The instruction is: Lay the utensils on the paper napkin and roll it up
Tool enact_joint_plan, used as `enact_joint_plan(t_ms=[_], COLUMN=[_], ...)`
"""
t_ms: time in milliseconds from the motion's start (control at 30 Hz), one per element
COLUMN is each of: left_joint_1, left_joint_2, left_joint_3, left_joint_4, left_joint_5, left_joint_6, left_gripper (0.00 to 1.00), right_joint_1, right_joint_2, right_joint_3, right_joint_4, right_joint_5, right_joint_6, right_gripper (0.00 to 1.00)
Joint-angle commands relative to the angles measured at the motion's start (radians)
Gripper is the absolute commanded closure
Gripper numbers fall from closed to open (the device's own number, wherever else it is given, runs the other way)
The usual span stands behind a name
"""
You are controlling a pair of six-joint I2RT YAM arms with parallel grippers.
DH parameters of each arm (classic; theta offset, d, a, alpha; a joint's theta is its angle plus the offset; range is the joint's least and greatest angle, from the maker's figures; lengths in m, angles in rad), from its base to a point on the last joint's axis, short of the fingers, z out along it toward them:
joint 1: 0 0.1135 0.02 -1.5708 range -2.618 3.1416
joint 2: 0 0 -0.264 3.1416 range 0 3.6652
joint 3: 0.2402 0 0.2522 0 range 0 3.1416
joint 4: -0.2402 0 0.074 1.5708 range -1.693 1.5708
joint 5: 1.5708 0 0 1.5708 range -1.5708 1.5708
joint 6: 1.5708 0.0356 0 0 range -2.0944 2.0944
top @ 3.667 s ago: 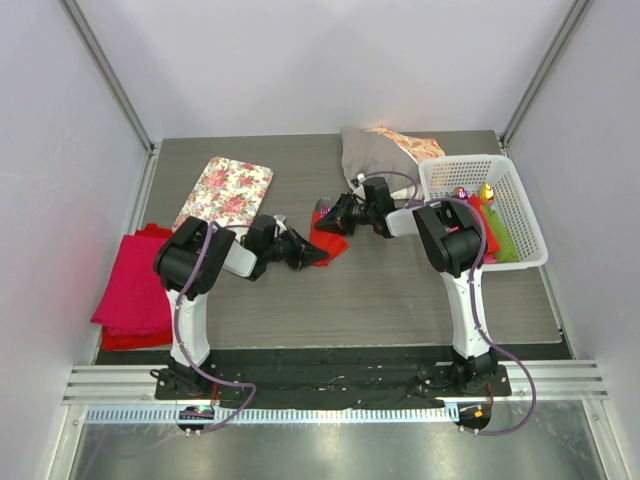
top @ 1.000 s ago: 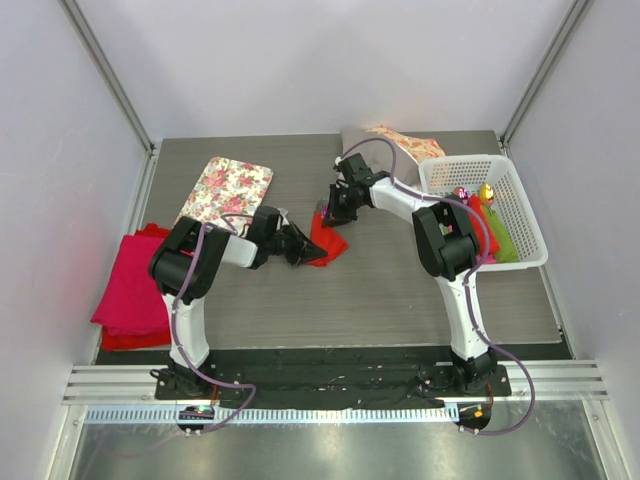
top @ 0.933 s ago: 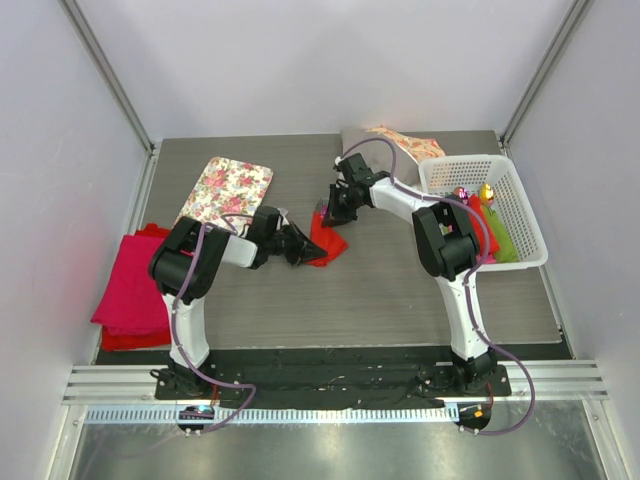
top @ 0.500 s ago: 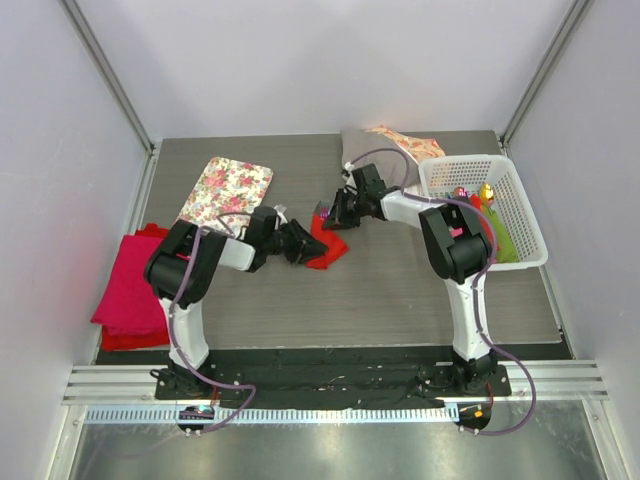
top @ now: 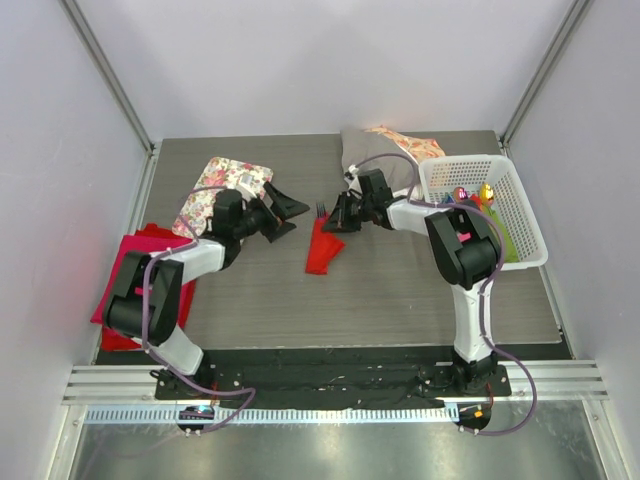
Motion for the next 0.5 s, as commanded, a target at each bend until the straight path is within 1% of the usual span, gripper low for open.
enact_joint_plan(t_ms=[0, 100, 133, 167, 233, 300, 333, 433, 467], left_joint_1=[0.054, 0.081, 0.088, 0.092, 0.115, 0.126, 0.127, 0.132, 0.135], left_joint_2=[-0.087, -0.113, -0.116, -0.119, -0.112, -0.11, -0.112, -0.135, -0.136], left_joint_3=[-0.013, -0.056, -0.076, -0.09, -0.098, -0.067, -0.063, -0.072, -0.075], left_joint_4=[-0.047, -0.004, 0.079, 0.12, 0.175, 0.148, 0.157, 0.149, 0.178], left_joint_5=[-0.066, -0.099, -0.12, -0.12, -0.076, -0.056, -0.007, -0.024, 0.004], left_joint_6=[0.09, 0.09, 0.085, 0.084, 0.093, 0.112, 0.155, 0.182, 0.189], left_gripper=[0.0, 0.0, 0.0, 0.0, 0.0, 0.0, 0.0, 0.0, 0.0], right_joint_1=[-0.01, -0.011, -0.011, -0.014, -0.016, -0.016, -0.016, -0.017, -0.016], right_joint_2=[-0.093, -0.11, -0.114, -0.119, -0.137, -0.151, -0.156, -0.182, -0.186], right_joint_3=[-0.024, -0.038, -0.043, -0.046, -0.058, -0.061, -0.063, -0.075, -0.078], right_joint_4=[0.124, 0.154, 0.167, 0.177, 0.201, 0.203, 0.21, 0.245, 0.253], right_joint_5=[-0.043, -0.057, -0.062, -0.066, -0.076, -0.091, -0.092, -0.114, -0.121], right_joint_6=[0.035, 0.047, 0.048, 0.056, 0.067, 0.065, 0.068, 0.078, 0.088], right_gripper=[0.99, 0.99, 0.99, 0.99, 0.99, 0.99, 0.99, 0.99, 0.99])
